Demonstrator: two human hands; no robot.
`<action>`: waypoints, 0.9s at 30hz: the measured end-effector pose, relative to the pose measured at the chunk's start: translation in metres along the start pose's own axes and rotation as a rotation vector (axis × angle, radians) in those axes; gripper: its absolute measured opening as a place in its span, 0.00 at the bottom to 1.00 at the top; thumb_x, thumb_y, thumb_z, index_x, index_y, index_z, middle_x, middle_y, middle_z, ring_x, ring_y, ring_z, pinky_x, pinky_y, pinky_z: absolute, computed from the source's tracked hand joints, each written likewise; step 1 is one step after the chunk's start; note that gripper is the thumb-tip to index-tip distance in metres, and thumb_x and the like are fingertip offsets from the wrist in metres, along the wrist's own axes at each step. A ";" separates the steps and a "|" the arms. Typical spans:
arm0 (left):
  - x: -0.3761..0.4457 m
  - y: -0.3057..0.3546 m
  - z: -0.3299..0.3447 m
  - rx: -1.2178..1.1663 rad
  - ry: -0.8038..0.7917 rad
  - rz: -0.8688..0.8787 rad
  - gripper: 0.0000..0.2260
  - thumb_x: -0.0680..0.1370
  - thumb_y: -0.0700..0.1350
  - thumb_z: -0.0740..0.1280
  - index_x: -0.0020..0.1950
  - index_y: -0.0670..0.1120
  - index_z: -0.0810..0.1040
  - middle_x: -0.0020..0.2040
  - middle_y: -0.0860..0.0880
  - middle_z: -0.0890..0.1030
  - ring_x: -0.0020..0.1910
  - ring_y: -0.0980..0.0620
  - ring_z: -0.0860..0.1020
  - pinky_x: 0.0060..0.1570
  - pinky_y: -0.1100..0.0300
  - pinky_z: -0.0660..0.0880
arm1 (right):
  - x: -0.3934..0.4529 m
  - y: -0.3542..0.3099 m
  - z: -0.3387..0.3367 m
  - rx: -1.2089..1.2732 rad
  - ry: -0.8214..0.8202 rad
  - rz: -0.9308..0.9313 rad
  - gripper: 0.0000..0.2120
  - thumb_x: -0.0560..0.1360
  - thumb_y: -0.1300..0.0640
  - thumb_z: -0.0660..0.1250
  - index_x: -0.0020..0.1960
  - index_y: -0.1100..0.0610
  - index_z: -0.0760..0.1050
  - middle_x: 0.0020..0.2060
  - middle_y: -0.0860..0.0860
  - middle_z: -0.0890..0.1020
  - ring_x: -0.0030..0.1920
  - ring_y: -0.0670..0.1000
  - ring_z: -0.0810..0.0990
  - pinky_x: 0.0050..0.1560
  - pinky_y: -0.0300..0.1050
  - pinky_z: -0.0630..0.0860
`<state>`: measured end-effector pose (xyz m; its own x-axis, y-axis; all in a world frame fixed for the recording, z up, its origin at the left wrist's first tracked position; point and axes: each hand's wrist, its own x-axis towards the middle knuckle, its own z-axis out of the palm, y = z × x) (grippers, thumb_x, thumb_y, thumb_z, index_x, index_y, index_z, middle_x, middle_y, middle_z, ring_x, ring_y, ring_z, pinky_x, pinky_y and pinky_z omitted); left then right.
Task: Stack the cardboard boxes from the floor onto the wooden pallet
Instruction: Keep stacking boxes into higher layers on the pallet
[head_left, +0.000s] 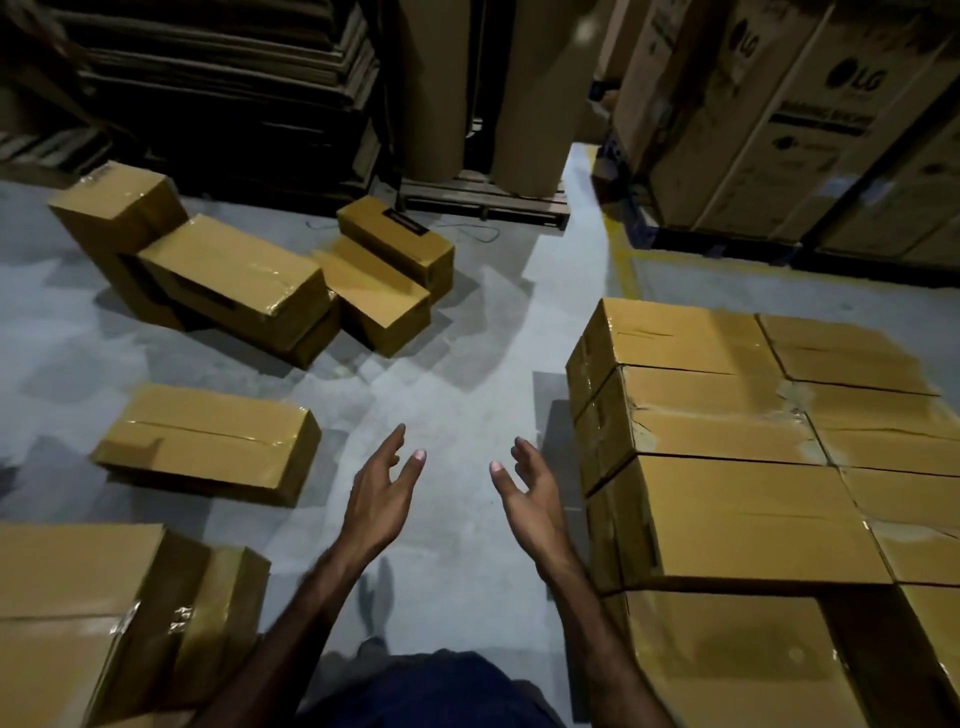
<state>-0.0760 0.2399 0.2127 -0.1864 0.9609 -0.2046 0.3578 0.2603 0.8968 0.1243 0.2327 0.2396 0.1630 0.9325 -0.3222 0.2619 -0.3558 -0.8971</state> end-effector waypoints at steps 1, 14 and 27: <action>0.004 -0.003 -0.008 -0.002 0.007 -0.004 0.26 0.85 0.58 0.64 0.83 0.55 0.66 0.80 0.52 0.70 0.75 0.49 0.72 0.73 0.47 0.71 | 0.002 -0.004 0.008 -0.011 -0.006 -0.002 0.30 0.82 0.46 0.70 0.81 0.47 0.66 0.77 0.46 0.72 0.77 0.49 0.70 0.76 0.55 0.70; 0.042 -0.060 -0.115 -0.090 0.182 -0.179 0.27 0.85 0.60 0.63 0.83 0.55 0.66 0.80 0.54 0.69 0.78 0.52 0.69 0.77 0.46 0.67 | 0.038 -0.045 0.138 -0.162 -0.239 -0.054 0.29 0.82 0.48 0.70 0.81 0.49 0.67 0.77 0.47 0.73 0.75 0.51 0.72 0.76 0.55 0.70; -0.019 -0.127 -0.209 -0.334 0.754 -0.518 0.26 0.84 0.60 0.66 0.81 0.58 0.67 0.76 0.55 0.72 0.72 0.53 0.73 0.70 0.52 0.72 | 0.082 -0.092 0.313 -0.373 -0.875 -0.235 0.28 0.83 0.51 0.69 0.81 0.50 0.66 0.77 0.50 0.73 0.76 0.53 0.72 0.75 0.57 0.70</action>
<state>-0.3088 0.1695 0.1843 -0.8259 0.3923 -0.4050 -0.1902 0.4822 0.8551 -0.1839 0.3612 0.2010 -0.6556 0.6448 -0.3930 0.5057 -0.0116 -0.8626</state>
